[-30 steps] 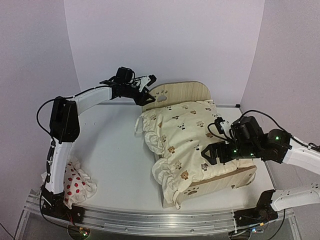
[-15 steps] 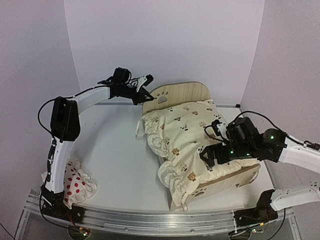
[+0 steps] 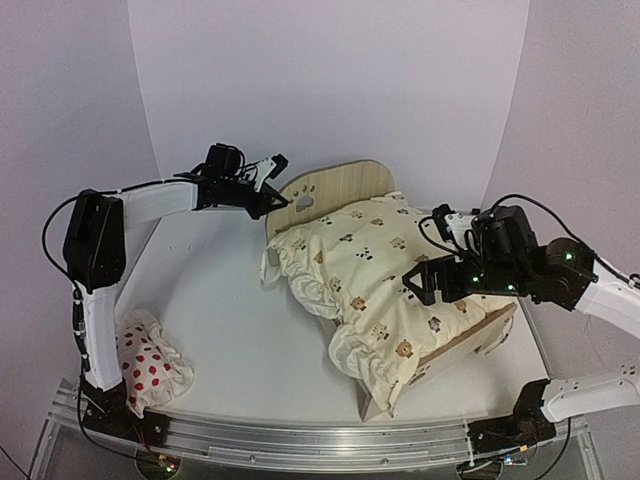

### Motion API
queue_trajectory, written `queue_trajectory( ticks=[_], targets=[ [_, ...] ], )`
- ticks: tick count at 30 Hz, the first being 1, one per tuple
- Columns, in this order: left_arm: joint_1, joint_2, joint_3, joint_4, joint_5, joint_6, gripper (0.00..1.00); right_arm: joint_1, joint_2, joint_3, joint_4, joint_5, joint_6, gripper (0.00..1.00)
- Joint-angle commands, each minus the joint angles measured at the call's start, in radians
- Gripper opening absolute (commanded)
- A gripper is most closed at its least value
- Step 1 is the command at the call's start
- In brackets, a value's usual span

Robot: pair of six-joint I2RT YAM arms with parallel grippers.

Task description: Set up the pet bed

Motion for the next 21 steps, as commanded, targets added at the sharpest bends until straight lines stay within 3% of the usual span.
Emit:
queue_trajectory(
  ticks=[1, 5, 8, 14, 21],
  targets=[
    [0.058, -0.141, -0.141, 0.048, -0.429, -0.106, 0.00, 0.003, 0.040, 0.035, -0.013, 0.012, -0.008, 0.98],
    [0.058, -0.238, -0.250, -0.019, -0.641, -0.230, 0.00, 0.003, 0.083, 0.036, -0.013, 0.005, 0.006, 0.98],
    [0.058, -0.336, -0.347, -0.078, -0.713, -0.382, 0.00, 0.003, 0.103, 0.027, -0.014, 0.008, 0.023, 0.98],
    [0.029, -0.562, -0.570, -0.127, -0.644, -0.629, 0.00, 0.003, 0.116, -0.001, -0.013, 0.028, 0.041, 0.98],
    [-0.110, -0.754, -0.721, -0.194, -0.614, -0.822, 0.00, 0.003, 0.164, 0.026, -0.006, -0.070, 0.029, 0.98]
  ],
)
